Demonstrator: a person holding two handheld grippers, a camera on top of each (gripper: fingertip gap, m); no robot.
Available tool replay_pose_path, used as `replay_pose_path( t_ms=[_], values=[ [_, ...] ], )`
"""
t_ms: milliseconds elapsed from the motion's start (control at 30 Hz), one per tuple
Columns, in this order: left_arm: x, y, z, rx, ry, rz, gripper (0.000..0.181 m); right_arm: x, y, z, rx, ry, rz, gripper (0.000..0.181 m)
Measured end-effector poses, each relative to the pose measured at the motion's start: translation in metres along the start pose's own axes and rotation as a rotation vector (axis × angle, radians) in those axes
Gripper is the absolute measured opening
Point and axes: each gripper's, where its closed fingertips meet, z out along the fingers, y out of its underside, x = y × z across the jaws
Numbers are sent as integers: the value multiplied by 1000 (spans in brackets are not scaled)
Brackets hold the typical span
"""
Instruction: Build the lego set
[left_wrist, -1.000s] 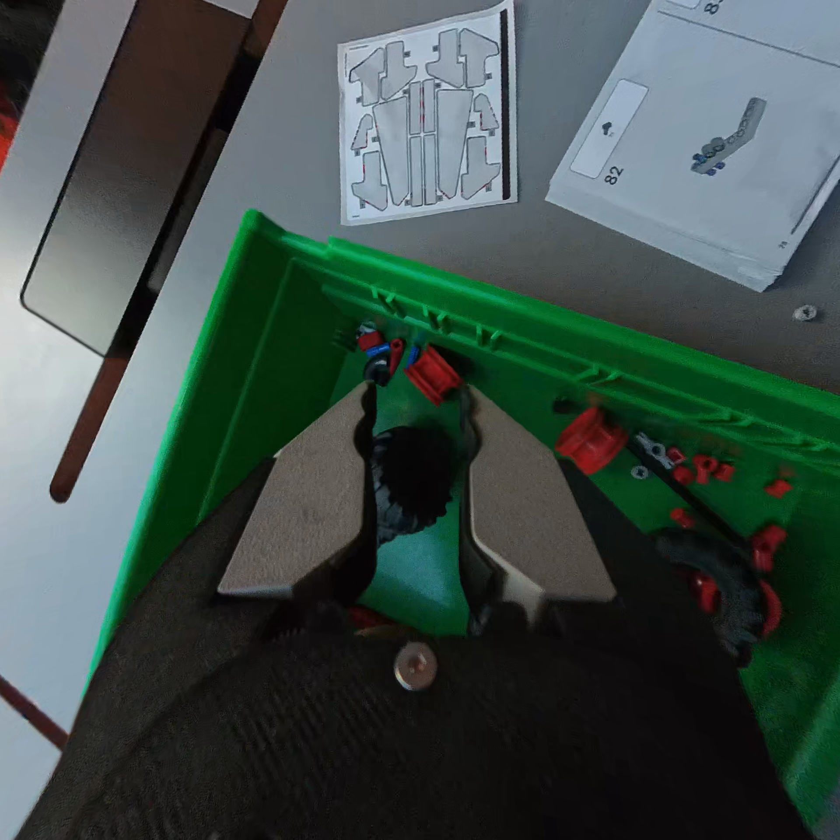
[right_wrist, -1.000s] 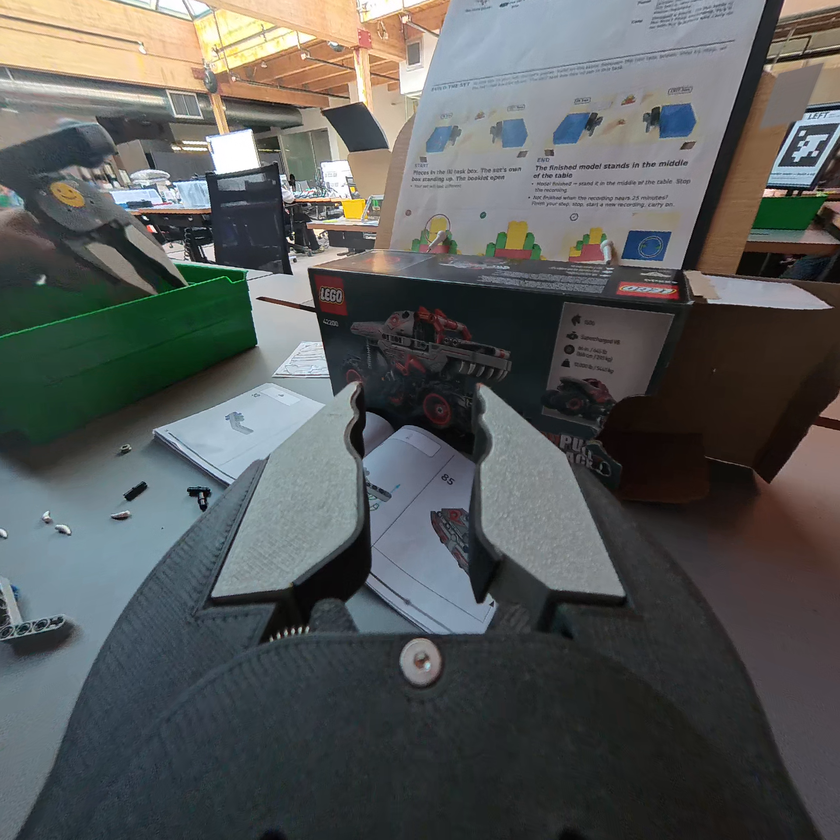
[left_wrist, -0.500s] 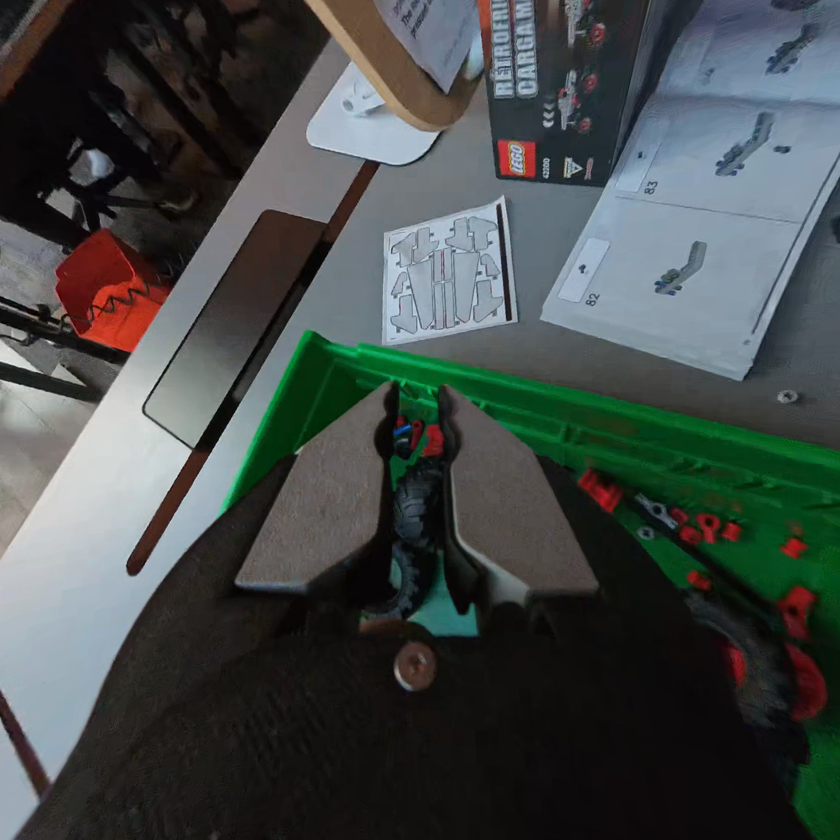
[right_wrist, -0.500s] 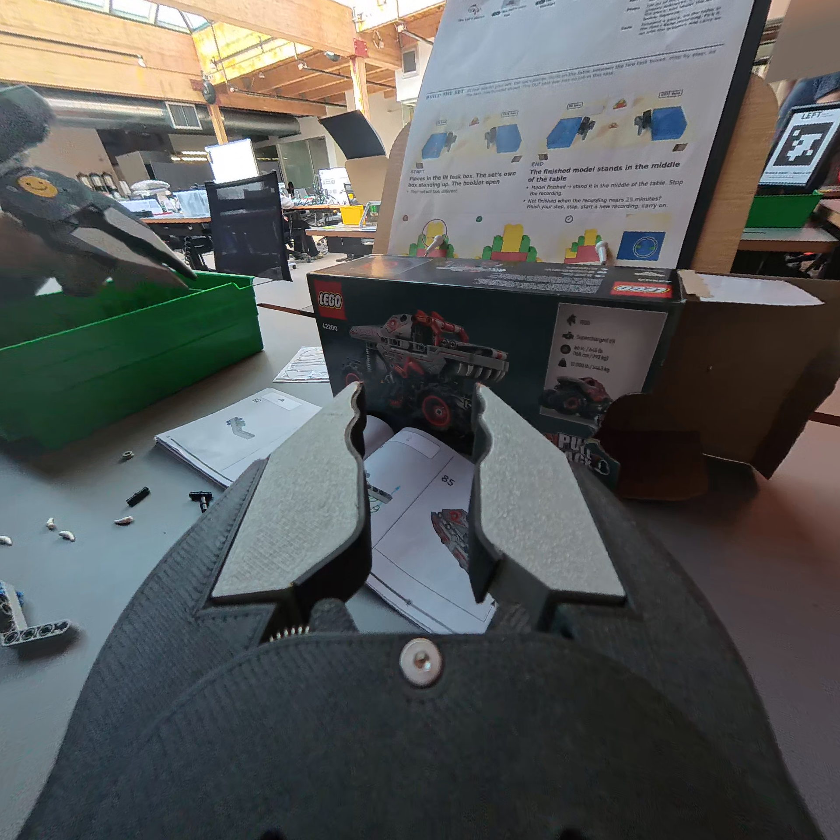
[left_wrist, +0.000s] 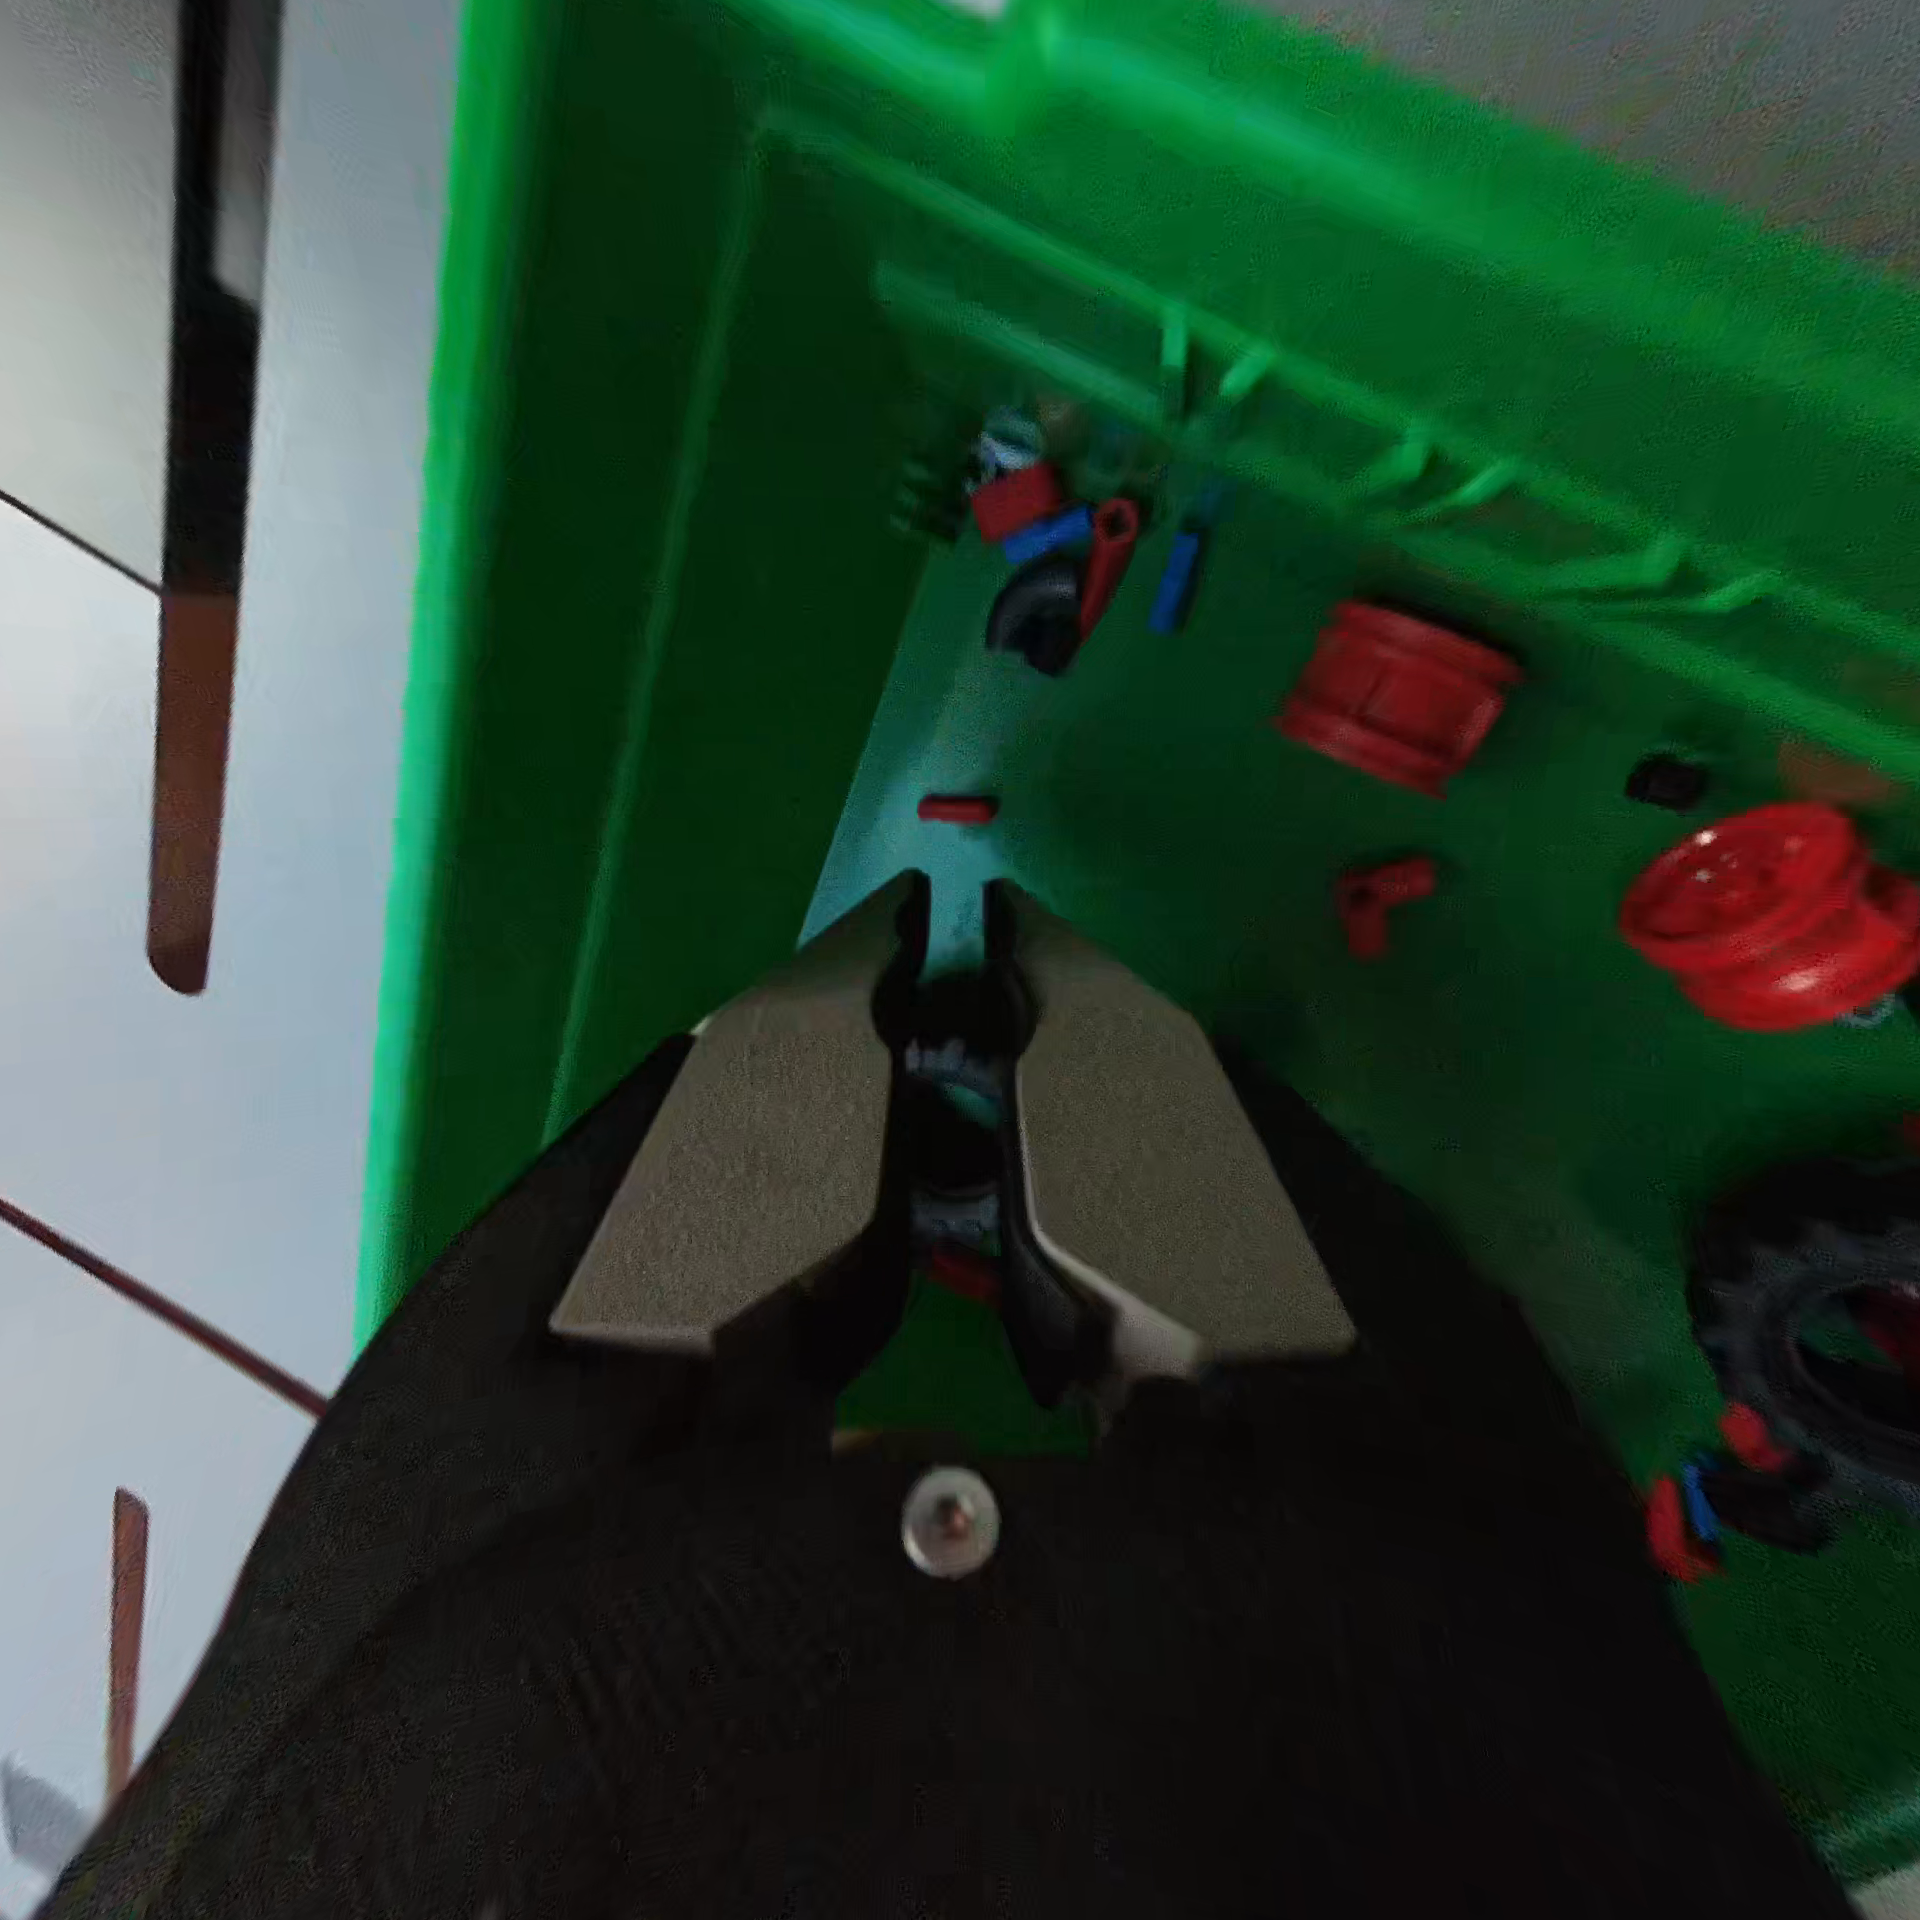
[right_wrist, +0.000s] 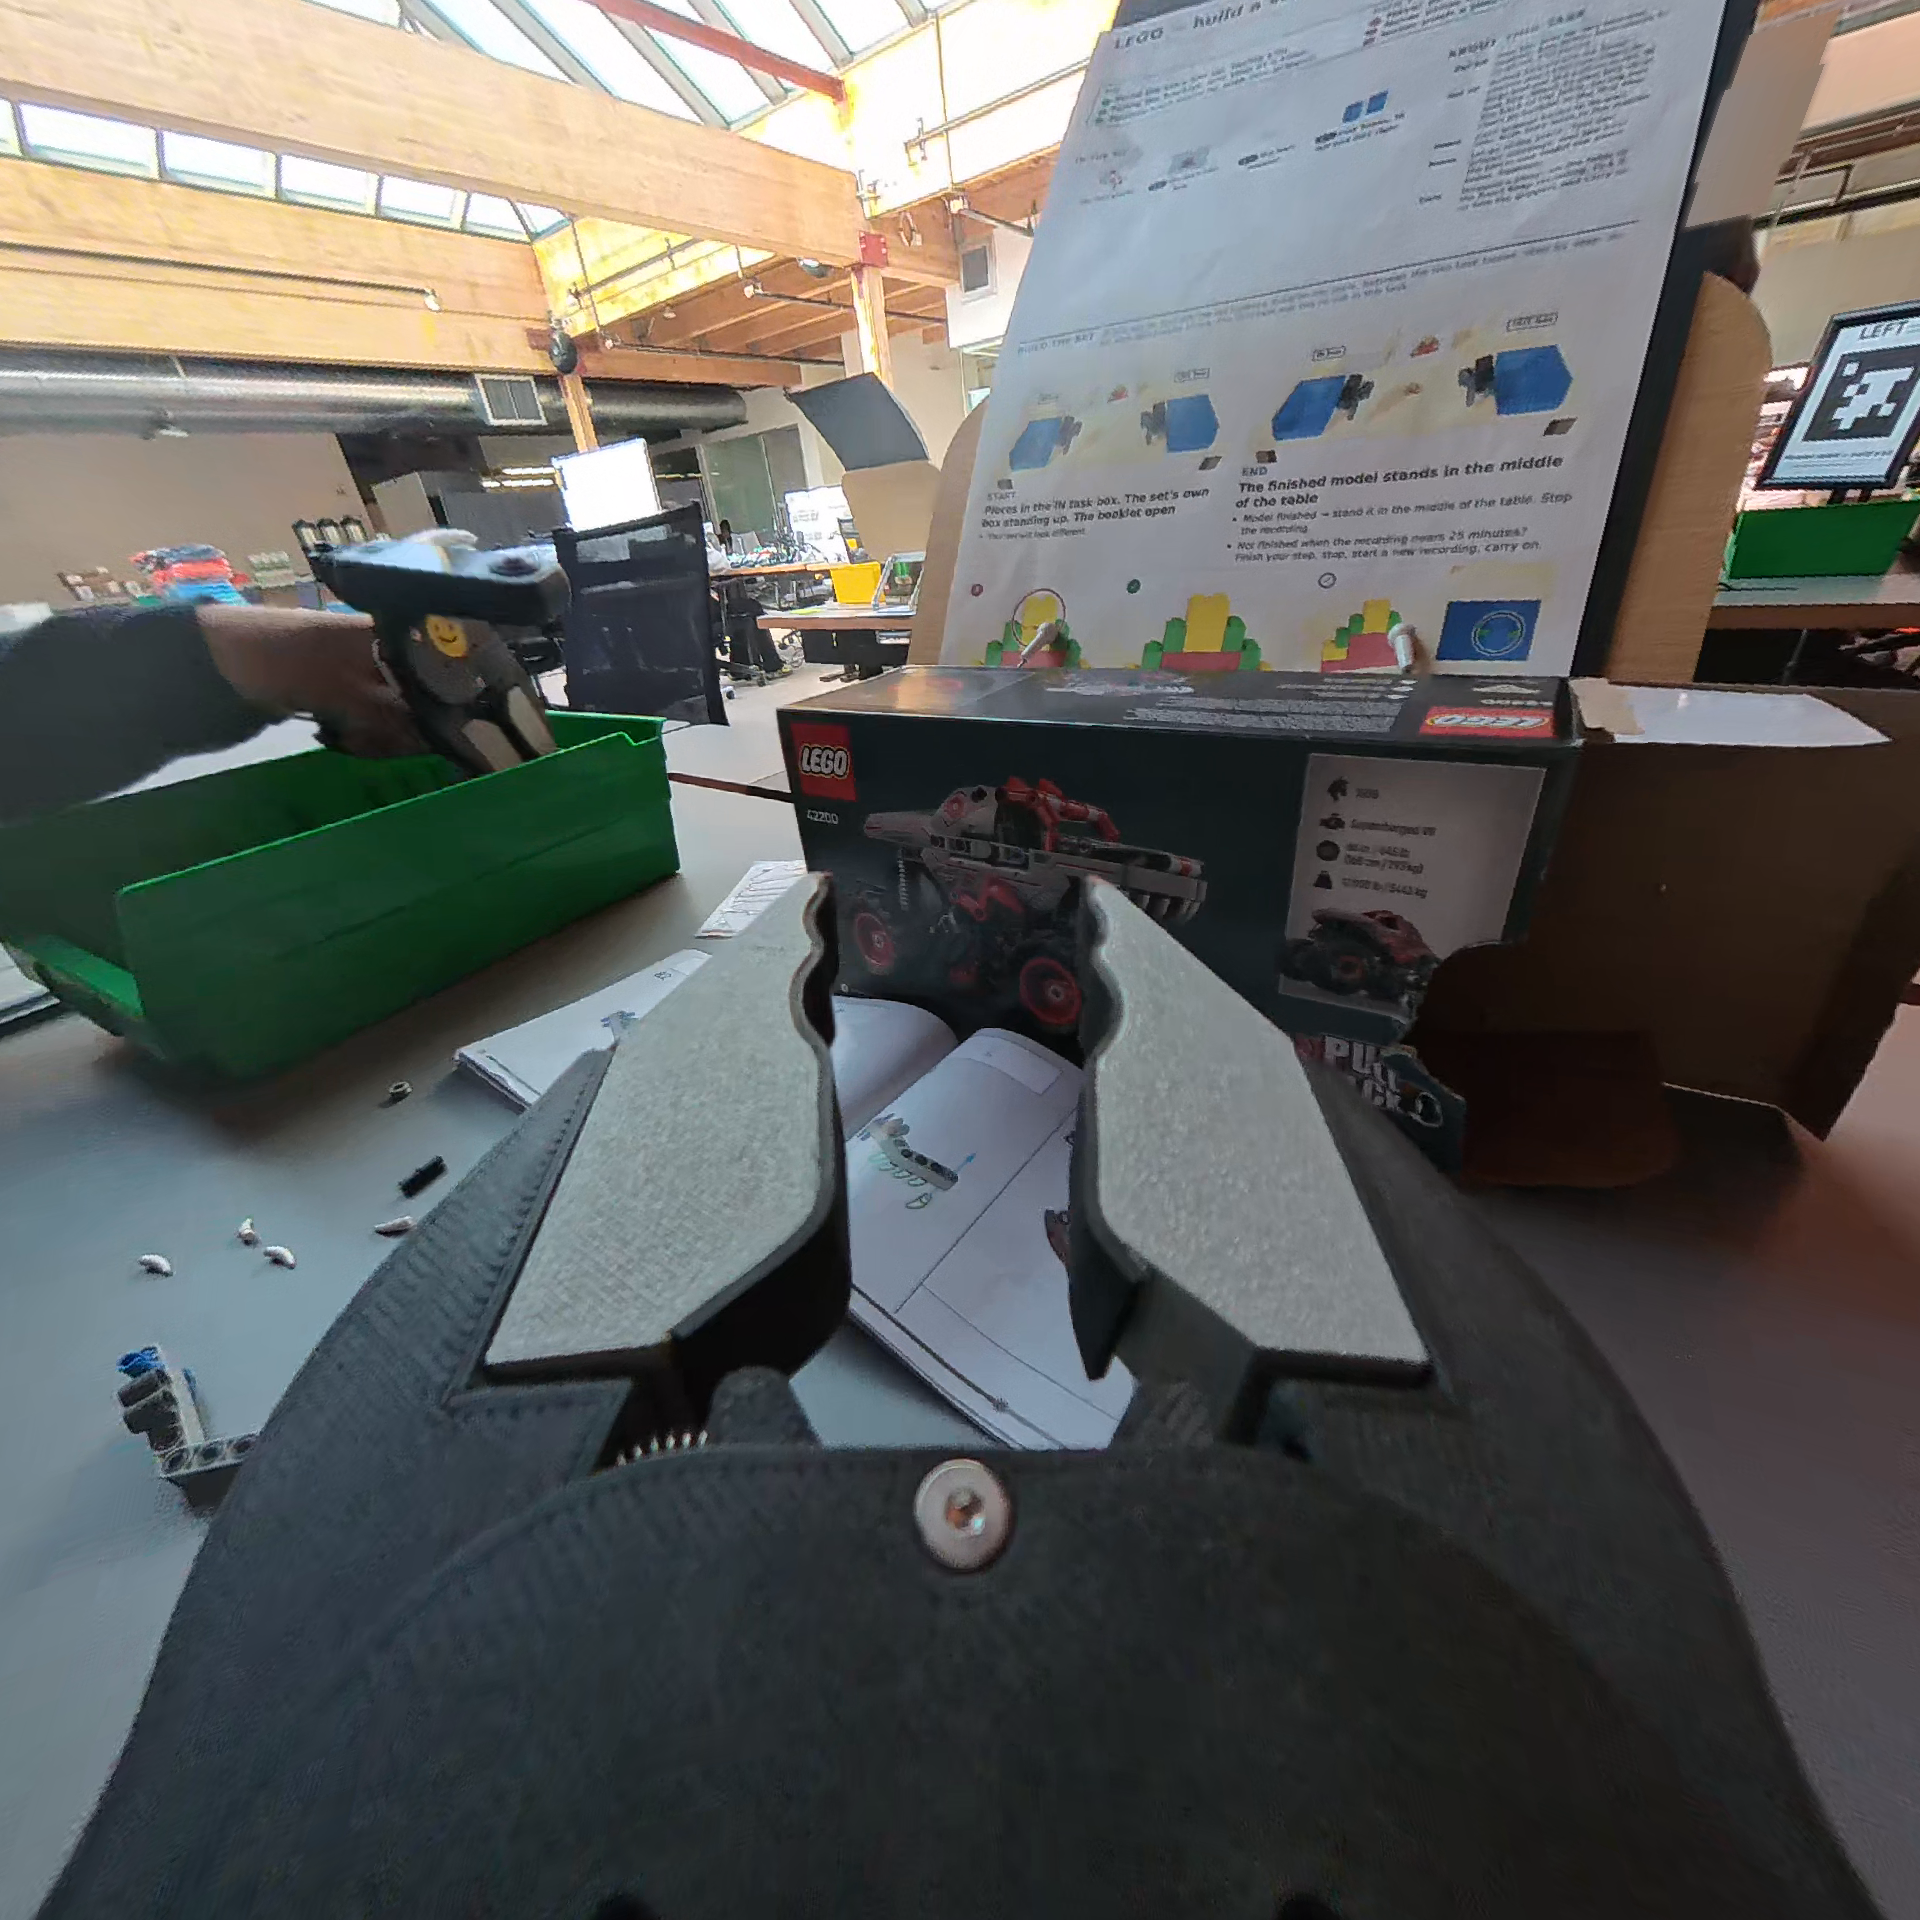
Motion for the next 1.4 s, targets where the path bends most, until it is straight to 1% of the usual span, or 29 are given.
replay_pose_path(
  t_ms=[33,100,133,167,200,267,333,433,533,567,600,633,667,700,733,767,800,867,900,967,1033,1067,1200,1233,1267,1333,1400],
  values=[
    [2,-20,-3,104,30,-10,8,-1,-1,0,2,-7,2,42],
    [0,-59,-10,299,45,-15,7,-4,0,1,0,-19,7,42],
    [-3,-72,-10,351,35,-5,4,-5,0,2,-2,-22,7,42],
    [-3,-79,-7,363,37,15,2,-6,1,2,-3,-25,5,42],
    [0,-80,0,335,51,45,0,-7,1,2,-4,-26,4,42],
    [2,-77,20,279,33,97,0,-8,2,2,-5,-26,4,41],
    [0,-79,24,278,-27,144,0,-7,2,1,-6,-24,6,41],
    [1,-72,24,223,-34,161,2,-3,4,2,-12,-20,19,42],
    [1,-55,20,154,39,143,1,-1,8,4,-27,-20,33,42],
    [13,-39,22,82,140,137,1,-1,9,5,-30,-21,34,42],
    [20,-27,22,42,203,118,0,-2,9,5,-33,-23,34,42],
    [20,-23,18,48,214,131,0,-2,10,5,-34,-26,32,42],
    [8,-16,19,30,137,145,0,-3,9,6,-35,-28,29,42],
    [-5,-14,18,38,52,143,0,-4,9,6,-34,-30,26,41],
    [-9,-17,16,73,32,132,0,-5,9,6,-33,-32,24,41],
    [-7,-24,12,140,43,119,0,-5,9,6,-33,-35,24,41],
    [-6,-35,7,218,46,113,0,-5,9,7,-35,-37,24,41],
    [-12,-56,-2,355,-11,117,0,-6,10,8,-41,-41,27,42],
    [-12,-59,-1,369,-16,120,0,-6,11,8,-44,-42,28,42],
    [-8,-55,13,298,7,117,0,-7,12,8,-47,-41,27,42],
    [-4,-58,20,290,2,139,0,-7,10,7,-39,-39,26,41],
    [-4,-57,21,271,-12,158,0,-7,9,6,-33,-37,26,41],
    [-5,-47,21,188,1,109,0,-6,3,3,-3,-40,39,41],
    [-4,-44,19,170,13,105,0,-6,2,3,1,-42,42,41],
    [3,-36,20,135,72,108,0,-7,1,2,5,-45,43,42],
    [5,-43,15,227,49,141,0,-9,0,2,11,-53,40,42],
    [-1,-45,12,273,-38,183,0,-11,-3,1,18,-60,33,42]
  ],
)
